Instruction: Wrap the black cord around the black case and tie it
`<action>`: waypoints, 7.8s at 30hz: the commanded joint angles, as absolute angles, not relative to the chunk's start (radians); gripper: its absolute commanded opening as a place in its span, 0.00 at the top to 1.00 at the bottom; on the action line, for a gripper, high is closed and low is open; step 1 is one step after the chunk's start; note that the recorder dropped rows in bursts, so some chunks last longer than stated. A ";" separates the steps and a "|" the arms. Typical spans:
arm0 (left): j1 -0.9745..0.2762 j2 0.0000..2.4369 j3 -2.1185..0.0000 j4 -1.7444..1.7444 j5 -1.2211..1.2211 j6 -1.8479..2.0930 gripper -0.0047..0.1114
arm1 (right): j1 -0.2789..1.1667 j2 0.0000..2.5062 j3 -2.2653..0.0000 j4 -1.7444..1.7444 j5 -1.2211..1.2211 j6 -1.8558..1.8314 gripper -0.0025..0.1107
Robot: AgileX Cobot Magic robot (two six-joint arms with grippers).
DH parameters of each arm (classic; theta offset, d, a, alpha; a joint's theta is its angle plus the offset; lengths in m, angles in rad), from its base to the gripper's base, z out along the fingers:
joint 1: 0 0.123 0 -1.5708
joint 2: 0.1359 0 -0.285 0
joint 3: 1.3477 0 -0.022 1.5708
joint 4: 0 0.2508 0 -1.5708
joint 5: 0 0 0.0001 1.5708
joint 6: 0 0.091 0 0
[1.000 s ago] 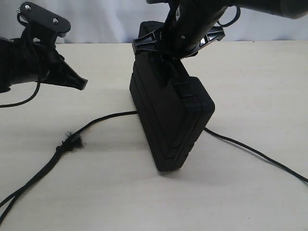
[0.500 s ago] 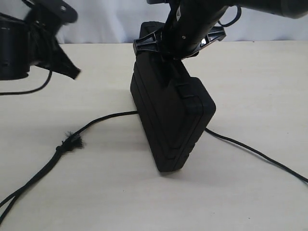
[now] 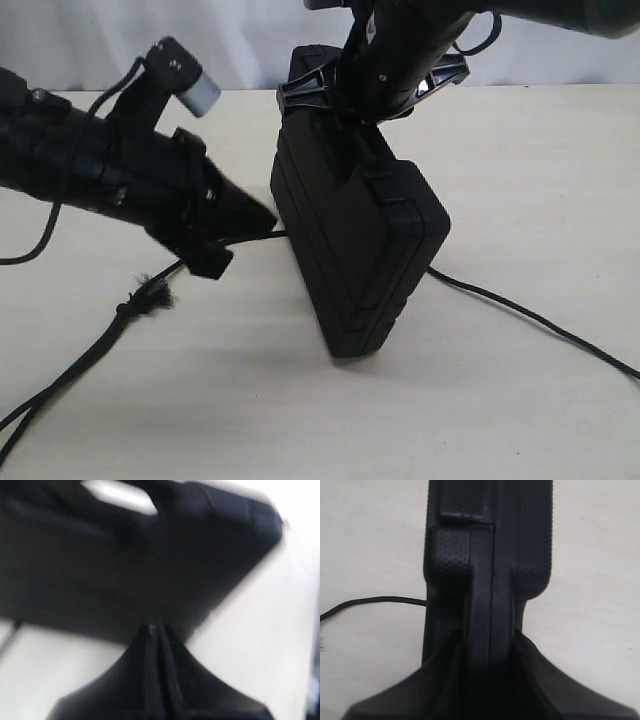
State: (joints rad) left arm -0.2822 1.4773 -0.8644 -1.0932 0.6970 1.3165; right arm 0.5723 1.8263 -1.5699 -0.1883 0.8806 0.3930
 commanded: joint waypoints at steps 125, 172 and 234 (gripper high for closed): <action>-0.186 1.936 -0.652 0.907 -1.147 -0.525 0.96 | 0.723 1.011 -0.343 -0.193 -0.107 -0.183 0.42; -0.186 1.936 -0.652 0.949 -1.135 -0.525 0.96 | 1.211 0.919 -0.127 -1.744 0.750 1.846 0.94; -0.186 1.882 -0.652 0.923 -0.943 -0.575 0.65 | 1.140 1.660 -0.663 -1.744 1.030 1.945 0.94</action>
